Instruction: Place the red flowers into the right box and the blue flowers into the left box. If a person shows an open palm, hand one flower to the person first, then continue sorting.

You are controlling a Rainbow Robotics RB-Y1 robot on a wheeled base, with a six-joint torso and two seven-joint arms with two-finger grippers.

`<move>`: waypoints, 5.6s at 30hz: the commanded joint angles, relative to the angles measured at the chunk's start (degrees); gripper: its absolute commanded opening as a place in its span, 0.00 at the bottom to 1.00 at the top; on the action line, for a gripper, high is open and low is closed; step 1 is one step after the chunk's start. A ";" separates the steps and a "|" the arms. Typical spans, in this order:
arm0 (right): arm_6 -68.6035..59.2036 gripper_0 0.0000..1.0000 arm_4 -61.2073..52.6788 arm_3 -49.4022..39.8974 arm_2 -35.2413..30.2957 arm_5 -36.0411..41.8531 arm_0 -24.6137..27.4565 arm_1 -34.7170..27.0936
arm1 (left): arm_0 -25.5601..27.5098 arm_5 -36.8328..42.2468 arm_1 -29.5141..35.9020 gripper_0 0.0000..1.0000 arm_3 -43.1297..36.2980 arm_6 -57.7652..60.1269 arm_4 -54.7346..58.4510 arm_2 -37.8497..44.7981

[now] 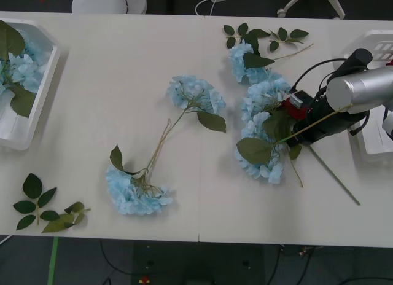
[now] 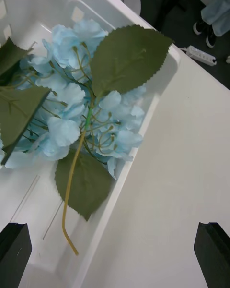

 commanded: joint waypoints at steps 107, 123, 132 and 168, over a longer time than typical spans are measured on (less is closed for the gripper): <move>-16.13 0.00 27.26 6.57 -14.70 1.64 -15.02 -14.19 | -16.72 20.48 -28.43 1.00 -29.44 163.90 -34.56 -33.80; -14.81 0.00 34.21 24.50 -12.59 -19.54 -14.93 -8.48 | -16.19 20.39 -36.07 1.00 -23.37 160.56 -40.45 -33.98; -14.98 0.14 31.39 27.75 -9.52 -22.00 -14.93 -8.48 | -12.33 20.39 -40.20 1.00 -23.37 161.00 -50.47 -33.98; 15.51 0.96 5.38 12.81 -15.67 -7.41 -14.93 -17.00 | -3.27 22.77 -42.22 0.00 -26.80 157.13 -63.48 -34.15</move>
